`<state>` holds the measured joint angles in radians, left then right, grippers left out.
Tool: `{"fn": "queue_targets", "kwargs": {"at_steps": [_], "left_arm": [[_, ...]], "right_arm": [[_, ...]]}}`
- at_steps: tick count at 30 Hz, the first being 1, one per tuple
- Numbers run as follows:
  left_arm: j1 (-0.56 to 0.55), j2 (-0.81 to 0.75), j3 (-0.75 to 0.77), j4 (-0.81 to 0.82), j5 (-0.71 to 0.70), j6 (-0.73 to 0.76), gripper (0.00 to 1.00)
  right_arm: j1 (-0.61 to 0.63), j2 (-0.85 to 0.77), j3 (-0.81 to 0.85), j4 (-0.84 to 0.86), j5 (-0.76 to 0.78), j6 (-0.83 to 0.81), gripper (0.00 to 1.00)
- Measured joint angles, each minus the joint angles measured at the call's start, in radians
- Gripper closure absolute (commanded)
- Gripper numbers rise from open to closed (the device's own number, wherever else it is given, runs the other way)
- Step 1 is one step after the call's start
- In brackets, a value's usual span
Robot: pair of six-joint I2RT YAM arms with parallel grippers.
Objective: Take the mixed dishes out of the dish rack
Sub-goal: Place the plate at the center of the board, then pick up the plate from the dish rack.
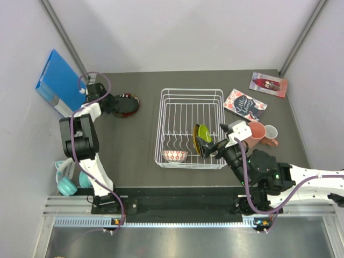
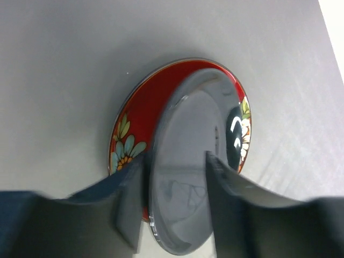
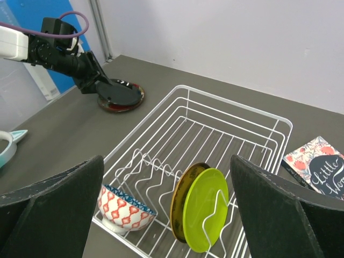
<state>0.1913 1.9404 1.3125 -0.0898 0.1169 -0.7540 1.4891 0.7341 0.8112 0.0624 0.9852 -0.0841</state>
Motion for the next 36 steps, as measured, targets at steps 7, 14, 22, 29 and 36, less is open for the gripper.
{"fn": "queue_targets", "kwargs": {"at_steps": [7,14,22,29,36], "left_arm": [[0.0,0.0,0.008,-0.05,-0.013,-0.005,0.22],[0.0,-0.042,0.016,-0.15,-0.051,-0.023,0.04],[0.0,-0.098,0.039,-0.274,-0.106,-0.033,0.03],[-0.019,-0.377,-0.061,-0.304,-0.145,-0.087,0.03],[-0.312,-0.657,-0.063,-0.285,-0.253,-0.065,0.04]], "right_arm": [[-0.001,0.004,0.0,-0.002,0.0,0.003,0.0],[-0.002,0.02,-0.006,0.0,-0.006,0.009,0.0],[-0.008,0.042,-0.013,-0.004,-0.015,0.023,0.0],[-0.25,0.178,0.085,-0.221,-0.101,0.207,0.06],[-0.459,0.391,0.101,-0.409,-0.266,0.317,0.1]]}}
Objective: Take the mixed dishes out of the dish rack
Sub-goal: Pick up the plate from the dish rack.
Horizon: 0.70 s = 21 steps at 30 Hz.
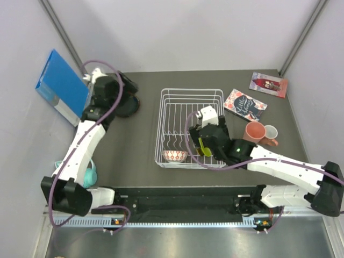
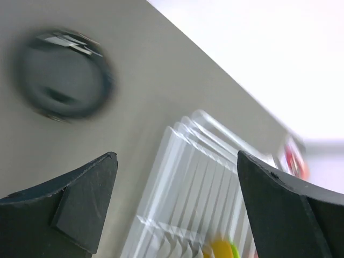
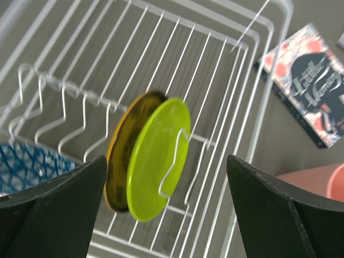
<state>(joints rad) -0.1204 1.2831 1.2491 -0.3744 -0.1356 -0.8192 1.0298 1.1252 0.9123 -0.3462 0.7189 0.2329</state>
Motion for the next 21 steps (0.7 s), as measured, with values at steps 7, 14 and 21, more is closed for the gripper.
{"fn": "queue_targets", "kwargs": {"at_steps": [7,14,21], "left_arm": [[-0.188,-0.021,-0.074,-0.003,-0.024,0.015,0.05],[-0.204,-0.037,-0.136,-0.031,-0.045,0.035,0.05],[-0.205,-0.082,-0.145,-0.029,-0.055,0.049,0.05]], "right_arm": [[-0.021,0.092,0.0,-0.048,-0.085,0.019,0.13],[-0.052,0.113,0.003,-0.041,-0.146,0.039,0.24],[-0.057,0.121,0.005,-0.033,-0.179,0.057,0.35]]}}
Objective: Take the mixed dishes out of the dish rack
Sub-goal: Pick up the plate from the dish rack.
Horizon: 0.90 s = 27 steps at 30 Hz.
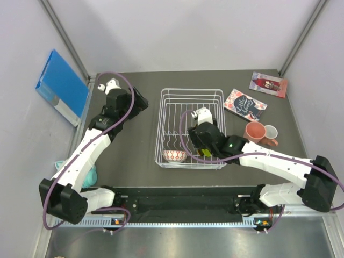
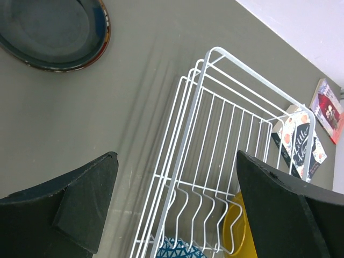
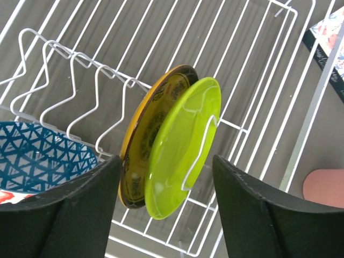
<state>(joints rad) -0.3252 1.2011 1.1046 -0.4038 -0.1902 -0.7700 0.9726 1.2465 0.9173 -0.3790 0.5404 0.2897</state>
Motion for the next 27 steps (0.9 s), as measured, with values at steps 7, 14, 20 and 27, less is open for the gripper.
{"fn": "queue_targets", "kwargs": {"at_steps": [7,14,20,27], "left_arm": [[-0.001,-0.001,-0.016,-0.001,-0.002,0.01,0.05],[-0.002,-0.001,-0.016,-0.001,-0.002,0.013,0.05],[-0.002,-0.001,-0.024,0.001,0.002,0.013,0.05],[-0.002,-0.001,-0.042,0.0,0.01,0.013,0.05]], "right_arm": [[-0.002,0.0,-0.001,0.013,-0.014,0.009,0.36],[-0.009,-0.05,-0.001,0.012,-0.015,0.01,0.34],[-0.011,-0.057,-0.001,0.012,-0.014,0.01,0.36],[-0.028,0.0,-0.028,0.031,-0.016,0.011,0.41]]}}
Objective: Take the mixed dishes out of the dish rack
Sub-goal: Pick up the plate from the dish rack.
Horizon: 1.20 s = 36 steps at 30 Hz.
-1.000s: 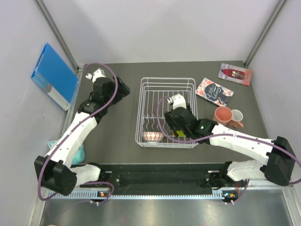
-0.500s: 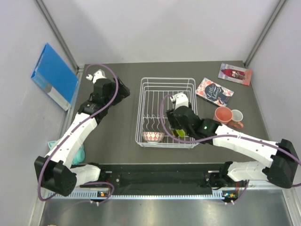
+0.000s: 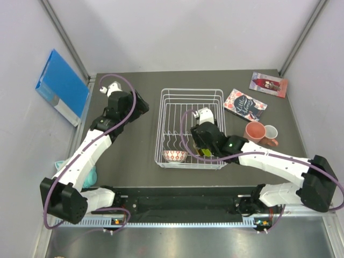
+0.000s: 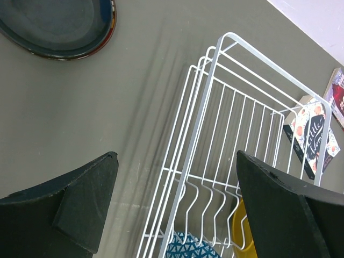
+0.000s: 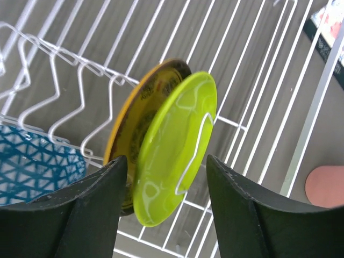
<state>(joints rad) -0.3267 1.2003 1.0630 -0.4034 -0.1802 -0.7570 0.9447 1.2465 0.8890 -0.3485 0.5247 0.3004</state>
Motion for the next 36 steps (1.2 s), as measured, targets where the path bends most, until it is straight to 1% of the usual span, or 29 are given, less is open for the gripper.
{"fn": "queue_targets", "kwargs": {"at_steps": [3,9,10,12,13,15,16,18,19,28,36], "left_arm": [[0.0,0.0,-0.005,0.002,0.003,0.0,0.05],[0.0,0.0,-0.021,0.007,0.009,0.0,0.06],[0.0,0.0,-0.024,0.007,0.011,0.0,0.06],[0.0,0.0,-0.029,0.008,0.013,0.0,0.06],[0.0,0.0,-0.031,0.008,0.015,0.0,0.06],[0.0,0.0,-0.035,0.008,0.018,0.0,0.06],[0.0,0.0,-0.038,0.008,0.019,0.0,0.06],[0.0,0.0,-0.041,0.009,0.026,0.0,0.07],[0.0,0.0,-0.043,0.01,0.028,0.0,0.07],[-0.003,0.002,-0.054,0.028,0.053,-0.005,0.08],[-0.008,0.016,-0.058,0.038,0.065,-0.007,0.08]], "right_arm": [[-0.006,0.026,-0.013,0.005,-0.001,0.0,0.43],[-0.013,0.062,-0.014,0.026,-0.016,0.0,0.53],[-0.013,0.066,-0.014,0.027,-0.02,-0.001,0.59],[-0.013,0.072,-0.014,0.03,-0.031,0.0,0.66],[-0.013,0.074,-0.014,0.032,-0.035,-0.002,0.75],[-0.013,0.074,-0.018,0.039,-0.05,0.0,0.83],[-0.013,0.074,-0.019,0.042,-0.053,-0.003,0.91],[-0.013,0.074,-0.02,0.042,-0.065,0.002,0.96],[-0.011,0.074,-0.02,0.043,-0.07,0.014,1.0],[-0.019,0.067,-0.019,0.033,-0.064,0.025,1.0],[-0.018,0.031,0.024,-0.031,-0.071,0.013,1.0]]}}
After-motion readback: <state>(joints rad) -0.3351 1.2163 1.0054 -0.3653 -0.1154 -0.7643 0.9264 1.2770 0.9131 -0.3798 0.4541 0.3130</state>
